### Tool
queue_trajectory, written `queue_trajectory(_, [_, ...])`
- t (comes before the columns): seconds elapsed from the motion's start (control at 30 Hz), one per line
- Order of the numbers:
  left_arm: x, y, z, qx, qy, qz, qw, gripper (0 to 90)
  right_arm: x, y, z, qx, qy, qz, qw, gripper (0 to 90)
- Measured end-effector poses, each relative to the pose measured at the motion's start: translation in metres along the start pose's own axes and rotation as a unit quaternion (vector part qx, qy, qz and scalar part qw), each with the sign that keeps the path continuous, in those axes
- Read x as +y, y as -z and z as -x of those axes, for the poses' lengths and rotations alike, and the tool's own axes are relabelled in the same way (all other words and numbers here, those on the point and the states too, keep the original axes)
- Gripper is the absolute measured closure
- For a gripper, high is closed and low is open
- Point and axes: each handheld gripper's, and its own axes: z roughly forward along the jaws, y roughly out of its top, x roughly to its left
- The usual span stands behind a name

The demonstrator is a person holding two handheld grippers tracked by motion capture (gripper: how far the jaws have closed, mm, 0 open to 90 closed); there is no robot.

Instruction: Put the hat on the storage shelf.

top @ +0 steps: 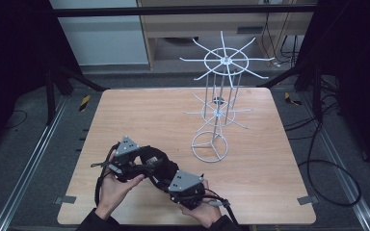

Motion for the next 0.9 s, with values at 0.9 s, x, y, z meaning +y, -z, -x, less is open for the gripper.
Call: queue_trajectory(0.9, [-0.061,0.031,-0.023,0.003,0.021,0.001,0.9998,38.9,0.026,0.038,0.024,-0.020,-0.090,0.088,0.9918,58.3])
